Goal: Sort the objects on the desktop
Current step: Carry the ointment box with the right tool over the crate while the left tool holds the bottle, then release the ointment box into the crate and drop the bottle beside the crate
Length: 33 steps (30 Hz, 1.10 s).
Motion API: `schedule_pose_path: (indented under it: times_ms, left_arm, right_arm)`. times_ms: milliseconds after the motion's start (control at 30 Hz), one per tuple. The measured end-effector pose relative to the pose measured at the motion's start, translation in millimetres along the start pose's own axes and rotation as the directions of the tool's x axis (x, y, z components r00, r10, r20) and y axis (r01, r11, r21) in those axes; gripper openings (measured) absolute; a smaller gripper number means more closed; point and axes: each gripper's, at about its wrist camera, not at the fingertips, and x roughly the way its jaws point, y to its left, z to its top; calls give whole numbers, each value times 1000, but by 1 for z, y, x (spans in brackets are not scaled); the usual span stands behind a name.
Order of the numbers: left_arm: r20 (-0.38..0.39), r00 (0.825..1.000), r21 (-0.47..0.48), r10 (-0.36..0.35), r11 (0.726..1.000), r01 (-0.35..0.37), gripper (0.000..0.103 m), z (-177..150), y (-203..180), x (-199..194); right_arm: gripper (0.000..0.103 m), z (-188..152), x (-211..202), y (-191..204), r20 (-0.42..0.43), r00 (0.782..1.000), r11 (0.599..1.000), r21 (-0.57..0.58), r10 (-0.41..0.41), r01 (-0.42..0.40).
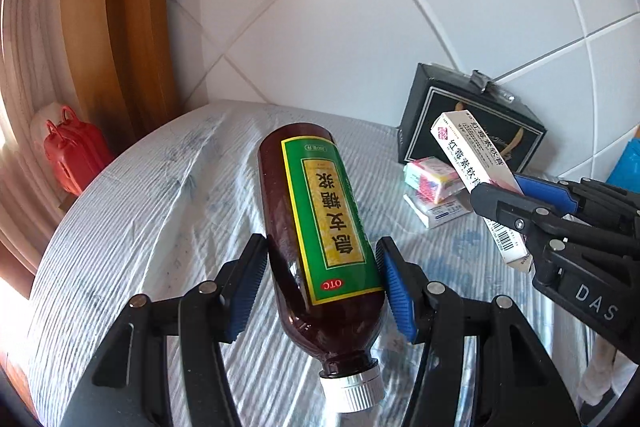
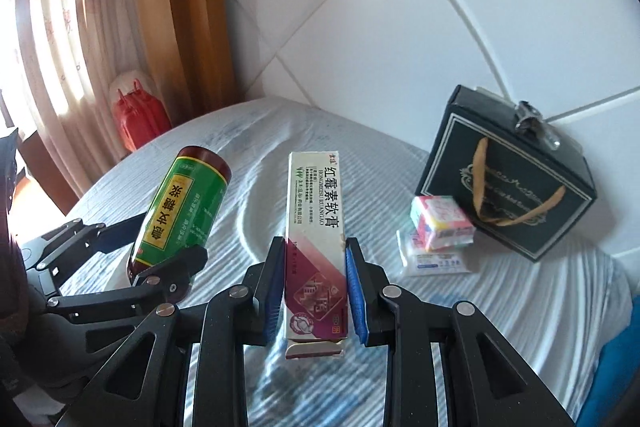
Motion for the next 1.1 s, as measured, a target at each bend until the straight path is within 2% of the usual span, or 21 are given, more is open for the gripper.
schedule_pose_path:
  times_ms: [167, 333, 433, 500, 567, 600, 733, 800, 867, 933, 1000, 1067, 1100]
  left_arm:
    - [53, 996, 72, -65, 995, 61, 56, -2, -31, -56]
    - [100, 982, 161, -158, 977, 141, 56, -4, -80, -103]
    - [122, 966, 217, -228, 956, 199, 50, -6, -115, -129]
    - [133, 951, 254, -280, 937, 240, 49, -7, -140, -146]
    - [133, 931, 288, -340, 912, 292, 41, -8, -171, -160]
    - [118, 921, 303, -371, 897, 322, 32, -8, -187, -163]
    - [76, 892, 341, -446, 852, 397, 31, -16, -240, -178]
    - [65, 886, 353, -458, 841, 409, 31, -21, -261, -182]
    - [50, 873, 369, -485, 821, 435, 31, -28, -282, -188]
    - [41, 872, 385, -488, 813, 436, 31, -37, -300, -191]
    - [22, 878, 385, -479, 814, 435, 32, -44, -309, -184]
    - [-7, 890, 376, -455, 824, 424, 49, -51, -313, -172]
    - [-18, 901, 369, -433, 835, 408, 64, -55, -311, -167]
  right_arm:
    - [28, -14, -76, -4, 70, 995, 997, 53, -68, 64]
    - [28, -34, -153, -22, 141, 976, 981, 125, -165, 148]
    - [28, -52, -202, -39, 174, 955, 961, 180, -241, 210]
    - [28, -67, -236, -52, 189, 937, 941, 226, -294, 250]
    - [28, -83, -267, -67, 196, 914, 915, 270, -356, 299]
    - [28, -90, -281, -75, 196, 901, 901, 291, -386, 323]
    - [28, -125, -340, -105, 188, 854, 841, 369, -484, 396]
    - [28, -145, -372, -122, 175, 817, 795, 412, -549, 445]
    - [28, -168, -400, -143, 137, 779, 736, 461, -611, 496]
    - [28, -193, -421, -166, 82, 751, 679, 502, -655, 536]
    - [28, -221, -434, -192, 14, 734, 625, 536, -679, 568]
    - [29, -247, -440, -213, -42, 728, 586, 562, -685, 584]
    - [30, -257, -443, -221, -63, 725, 569, 574, -686, 589]
